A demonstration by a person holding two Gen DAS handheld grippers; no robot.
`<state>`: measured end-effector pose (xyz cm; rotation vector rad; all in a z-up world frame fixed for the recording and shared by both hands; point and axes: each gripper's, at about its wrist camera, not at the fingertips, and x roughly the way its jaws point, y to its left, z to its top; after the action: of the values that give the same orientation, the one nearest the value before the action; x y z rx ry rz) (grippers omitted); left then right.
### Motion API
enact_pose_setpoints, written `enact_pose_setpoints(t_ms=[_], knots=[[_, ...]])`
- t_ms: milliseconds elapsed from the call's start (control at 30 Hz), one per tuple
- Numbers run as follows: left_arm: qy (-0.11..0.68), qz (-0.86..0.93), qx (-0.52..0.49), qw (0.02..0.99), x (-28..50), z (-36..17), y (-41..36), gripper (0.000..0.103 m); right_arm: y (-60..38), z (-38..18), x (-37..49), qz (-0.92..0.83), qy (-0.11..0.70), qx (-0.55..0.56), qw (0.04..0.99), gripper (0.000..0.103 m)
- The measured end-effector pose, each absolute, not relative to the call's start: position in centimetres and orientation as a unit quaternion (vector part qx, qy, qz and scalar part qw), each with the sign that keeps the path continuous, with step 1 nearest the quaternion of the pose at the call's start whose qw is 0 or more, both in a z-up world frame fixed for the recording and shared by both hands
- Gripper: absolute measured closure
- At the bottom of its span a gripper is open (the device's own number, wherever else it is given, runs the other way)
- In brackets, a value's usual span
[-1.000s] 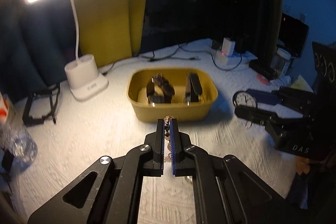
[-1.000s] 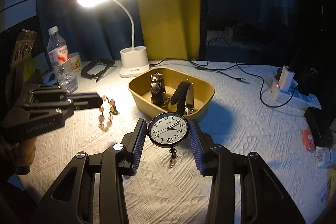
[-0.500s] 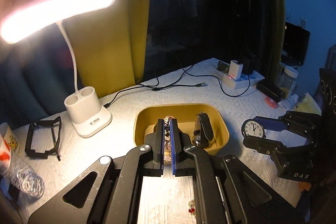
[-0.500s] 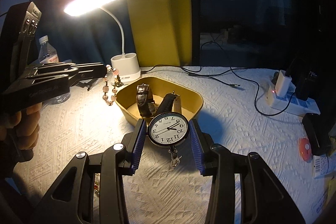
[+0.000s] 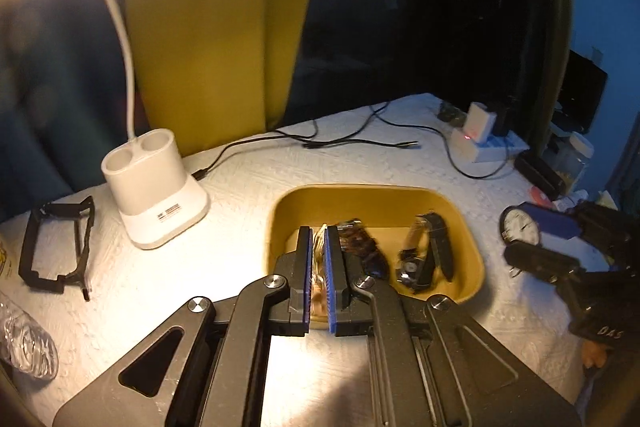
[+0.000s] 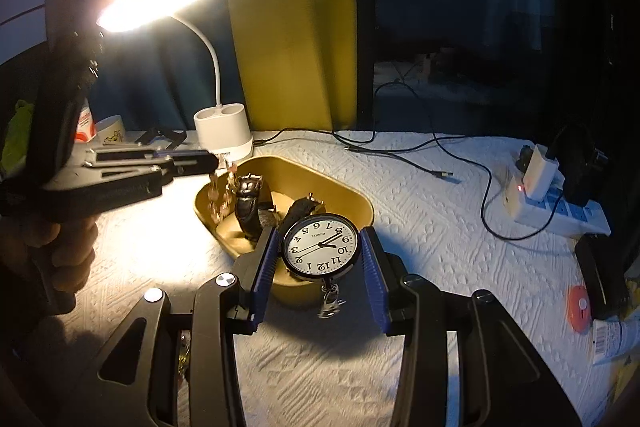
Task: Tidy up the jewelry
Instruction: 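Lower the bracelet and pocket watch into the yellow tray and release both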
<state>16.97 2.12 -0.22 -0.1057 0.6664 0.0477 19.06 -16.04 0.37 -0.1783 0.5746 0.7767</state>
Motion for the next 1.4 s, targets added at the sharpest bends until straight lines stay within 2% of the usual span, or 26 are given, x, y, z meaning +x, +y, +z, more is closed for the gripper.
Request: enact_pose_setpoints(t_ms=[67, 100, 133, 467, 600, 1100, 1233, 1400], knots=[[0.324, 0.02, -0.061, 0.944, 16.8, -0.3, 2.6, 0.083, -15.7, 0.6, 19.4, 0.374, 0.273, -0.089, 0.882, 0.062], [0.322, 0.019, -0.065, 0.944, 16.8, -0.3, 2.8, 0.073, -15.4, 0.7, 19.5, 0.374, 0.271, -0.091, 0.882, 0.062], [0.32, 0.018, -0.069, 0.945, 16.6, -0.3, 3.0, 0.069, -15.2, 0.7, 19.7, 0.375, 0.271, -0.093, 0.882, 0.062], [0.32, 0.036, -0.086, 0.943, 15.8, -1.1, 5.8, 0.068, -12.3, 1.1, 21.6, 0.389, 0.257, -0.1, 0.879, 0.062], [0.317, 0.041, -0.097, 0.943, 15.6, -1.6, 6.8, 0.061, -11.1, 1.1, 22.6, 0.394, 0.256, -0.095, 0.877, 0.062], [0.319, 0.038, -0.115, 0.94, 15.7, -2.7, 7.9, 0.061, -8.3, -1.1, 25.1, 0.391, 0.295, -0.082, 0.868, 0.061], [0.316, 0.037, -0.116, 0.941, 15.6, -2.6, 7.9, 0.061, -8.2, -1.3, 25.0, 0.388, 0.298, -0.088, 0.868, 0.052], [0.311, 0.037, -0.115, 0.943, 15.3, -2.1, 7.7, 0.061, -8.4, -0.8, 24.3, 0.385, 0.295, -0.095, 0.869, 0.052]])
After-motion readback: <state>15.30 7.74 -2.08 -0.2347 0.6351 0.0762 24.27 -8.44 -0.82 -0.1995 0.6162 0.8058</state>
